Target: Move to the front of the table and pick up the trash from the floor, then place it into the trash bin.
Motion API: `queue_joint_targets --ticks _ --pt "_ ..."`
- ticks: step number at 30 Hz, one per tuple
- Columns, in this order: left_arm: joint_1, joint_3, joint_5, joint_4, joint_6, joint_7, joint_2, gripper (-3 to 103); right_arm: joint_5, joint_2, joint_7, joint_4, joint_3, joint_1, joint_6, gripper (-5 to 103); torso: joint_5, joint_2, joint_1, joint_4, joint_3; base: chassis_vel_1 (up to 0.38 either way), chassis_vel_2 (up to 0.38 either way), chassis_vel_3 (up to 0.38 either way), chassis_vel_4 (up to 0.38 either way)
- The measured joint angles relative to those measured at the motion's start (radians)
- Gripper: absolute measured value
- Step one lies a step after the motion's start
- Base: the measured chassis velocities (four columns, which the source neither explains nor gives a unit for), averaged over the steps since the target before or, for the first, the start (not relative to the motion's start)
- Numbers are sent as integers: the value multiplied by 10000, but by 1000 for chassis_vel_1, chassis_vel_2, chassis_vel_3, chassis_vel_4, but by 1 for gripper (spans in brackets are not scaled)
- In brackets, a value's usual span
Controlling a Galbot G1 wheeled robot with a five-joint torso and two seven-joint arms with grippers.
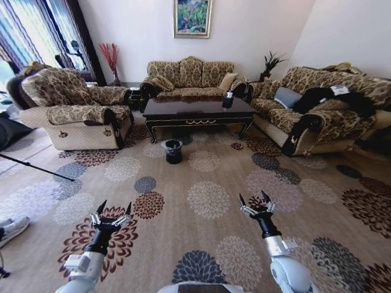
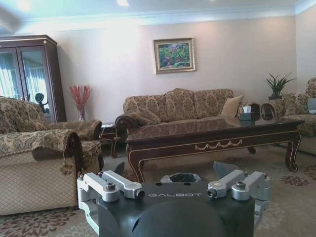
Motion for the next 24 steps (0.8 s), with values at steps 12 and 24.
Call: queue_joint_targets --ticks 12,24 --pt "0 0 0 0 0 0 0 100 0 0 0 0 0 0 0 100 0 606 262 1 336 0 0 0 0" --pt "0 0 0 0 0 0 0 100 0 0 1 0 0 0 0 100 0 1125 483 0 637 0 0 0 0"
